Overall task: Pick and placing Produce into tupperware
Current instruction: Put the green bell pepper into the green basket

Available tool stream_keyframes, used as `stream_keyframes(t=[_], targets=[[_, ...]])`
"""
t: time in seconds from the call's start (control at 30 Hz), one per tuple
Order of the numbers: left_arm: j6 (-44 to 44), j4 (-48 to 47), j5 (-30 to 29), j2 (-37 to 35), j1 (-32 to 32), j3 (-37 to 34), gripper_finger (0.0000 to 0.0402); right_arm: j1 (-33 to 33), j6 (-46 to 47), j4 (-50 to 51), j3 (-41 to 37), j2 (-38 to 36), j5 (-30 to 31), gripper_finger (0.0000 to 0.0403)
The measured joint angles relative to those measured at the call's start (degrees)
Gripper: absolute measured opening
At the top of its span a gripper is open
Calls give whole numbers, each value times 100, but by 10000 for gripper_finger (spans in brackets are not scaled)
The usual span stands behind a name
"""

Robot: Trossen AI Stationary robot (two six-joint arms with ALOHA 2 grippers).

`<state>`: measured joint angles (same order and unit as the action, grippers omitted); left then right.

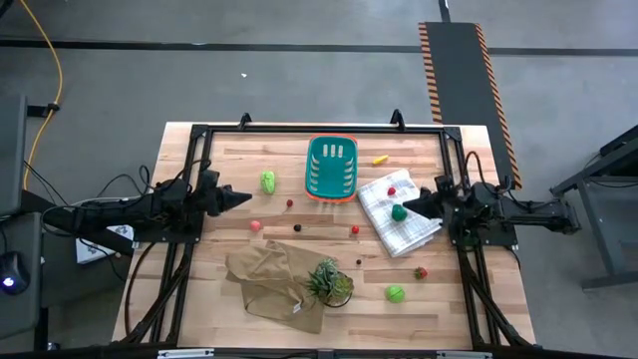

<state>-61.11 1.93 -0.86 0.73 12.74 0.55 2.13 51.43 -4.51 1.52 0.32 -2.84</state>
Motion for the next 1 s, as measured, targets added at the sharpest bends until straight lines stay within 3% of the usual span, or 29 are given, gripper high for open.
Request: stream_keyframes(t=[0.17, 0.4, 0.67, 0.77, 1.0], targets=[[-1554, -5, -4, 0, 1, -1, 1, 0, 779, -171, 4, 0, 217, 0], [-1857, -26, -17, 0, 1, 0, 1, -1, 2441, -158, 7, 0, 572, 0], [-2772, -38, -22, 0, -1, -1, 1, 4, 4372, 445, 13, 4, 950, 0], [-2790, -40, -24, 0, 1, -1, 1, 4, 4034, 513, 15, 5, 1185, 0], [-2370, -52, -303, 0, -1, 0, 1, 9, 1872, -123, 20, 6, 1536, 0]])
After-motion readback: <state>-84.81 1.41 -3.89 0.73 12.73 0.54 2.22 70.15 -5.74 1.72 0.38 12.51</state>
